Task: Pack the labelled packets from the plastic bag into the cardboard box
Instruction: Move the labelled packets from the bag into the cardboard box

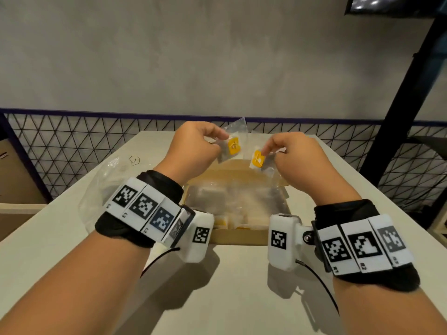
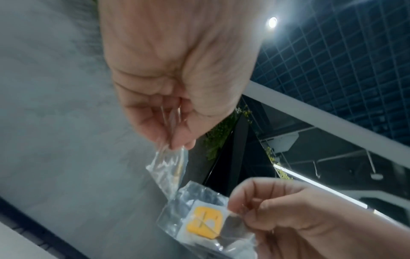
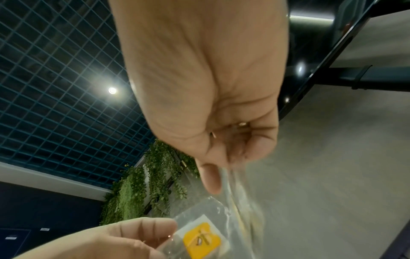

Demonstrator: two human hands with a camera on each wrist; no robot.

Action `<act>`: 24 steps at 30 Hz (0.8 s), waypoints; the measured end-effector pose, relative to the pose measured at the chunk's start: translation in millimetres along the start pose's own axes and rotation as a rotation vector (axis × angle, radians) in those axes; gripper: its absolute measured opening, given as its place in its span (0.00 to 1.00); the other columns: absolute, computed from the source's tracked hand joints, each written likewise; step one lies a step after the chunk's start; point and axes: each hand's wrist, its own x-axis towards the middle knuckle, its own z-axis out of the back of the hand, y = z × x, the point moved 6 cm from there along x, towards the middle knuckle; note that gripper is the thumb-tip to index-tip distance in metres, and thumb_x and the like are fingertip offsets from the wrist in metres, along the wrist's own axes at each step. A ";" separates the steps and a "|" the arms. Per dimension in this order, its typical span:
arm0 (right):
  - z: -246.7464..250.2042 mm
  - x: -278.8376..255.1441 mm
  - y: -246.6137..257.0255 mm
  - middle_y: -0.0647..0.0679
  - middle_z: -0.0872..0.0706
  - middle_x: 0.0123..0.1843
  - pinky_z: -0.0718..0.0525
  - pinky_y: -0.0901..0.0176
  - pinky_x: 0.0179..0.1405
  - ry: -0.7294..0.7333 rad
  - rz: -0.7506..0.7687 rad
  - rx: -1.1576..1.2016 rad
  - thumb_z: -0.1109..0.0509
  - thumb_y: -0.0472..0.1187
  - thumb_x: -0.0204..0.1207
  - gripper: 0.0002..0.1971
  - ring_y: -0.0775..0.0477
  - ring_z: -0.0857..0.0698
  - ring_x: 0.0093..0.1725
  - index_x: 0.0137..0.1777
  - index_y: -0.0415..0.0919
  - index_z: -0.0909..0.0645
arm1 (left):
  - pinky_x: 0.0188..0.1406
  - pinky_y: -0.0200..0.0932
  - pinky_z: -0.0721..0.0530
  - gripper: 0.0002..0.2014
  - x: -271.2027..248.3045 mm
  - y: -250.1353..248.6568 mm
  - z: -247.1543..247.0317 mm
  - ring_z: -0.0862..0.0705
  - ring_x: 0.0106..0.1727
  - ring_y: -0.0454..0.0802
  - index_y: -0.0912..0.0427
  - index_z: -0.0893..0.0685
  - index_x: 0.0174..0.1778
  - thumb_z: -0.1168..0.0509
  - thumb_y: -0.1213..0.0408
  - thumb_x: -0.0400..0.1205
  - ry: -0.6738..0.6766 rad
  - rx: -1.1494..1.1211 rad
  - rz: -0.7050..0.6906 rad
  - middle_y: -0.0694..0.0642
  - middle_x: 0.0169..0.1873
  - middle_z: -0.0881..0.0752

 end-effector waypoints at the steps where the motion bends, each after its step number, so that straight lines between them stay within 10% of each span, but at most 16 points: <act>1: 2.2 1.3 -2.8 0.48 0.17 0.48 0.31 0.67 0.26 -0.022 -0.036 -0.013 0.42 0.27 0.75 0.16 0.55 0.27 0.30 0.44 0.46 0.17 | 0.34 0.29 0.26 0.11 -1.3 -0.2 -1.1 0.24 0.35 0.33 0.51 0.15 0.46 0.33 0.74 0.77 0.005 -0.042 -0.008 0.39 0.37 0.20; 6: 6.3 2.9 -7.2 0.52 0.20 0.44 0.27 0.65 0.36 -0.099 -0.070 -0.013 0.43 0.27 0.75 0.17 0.54 0.24 0.38 0.47 0.44 0.14 | 0.48 0.40 0.19 0.11 -8.8 11.0 -3.4 0.19 0.41 0.41 0.50 0.15 0.36 0.32 0.72 0.76 0.061 -0.167 0.035 0.50 0.41 0.13; 12: -7.0 1.3 -7.8 0.50 0.16 0.41 0.32 0.75 0.23 0.077 -0.013 -0.086 0.39 0.24 0.71 0.17 0.60 0.28 0.27 0.35 0.48 0.20 | 0.36 0.32 0.23 0.13 -9.2 32.8 4.3 0.19 0.36 0.43 0.53 0.18 0.32 0.33 0.76 0.76 0.188 -0.014 0.061 0.49 0.32 0.16; 20: -27.5 -1.2 -6.3 0.51 0.16 0.39 0.27 0.73 0.31 0.196 0.012 -0.199 0.37 0.24 0.73 0.14 0.55 0.21 0.37 0.38 0.44 0.18 | 0.18 0.22 0.32 0.11 -10.7 46.3 7.9 0.26 0.21 0.36 0.56 0.16 0.33 0.35 0.75 0.78 0.233 0.121 0.047 0.46 0.28 0.19; 24: -25.3 -2.1 -12.2 0.44 0.12 0.50 0.26 0.62 0.40 0.144 -0.054 -0.313 0.33 0.28 0.73 0.10 0.46 0.18 0.46 0.46 0.41 0.13 | 0.27 0.28 0.29 0.14 -9.9 44.9 3.2 0.23 0.29 0.36 0.53 0.16 0.31 0.36 0.75 0.78 0.154 0.126 0.024 0.44 0.30 0.17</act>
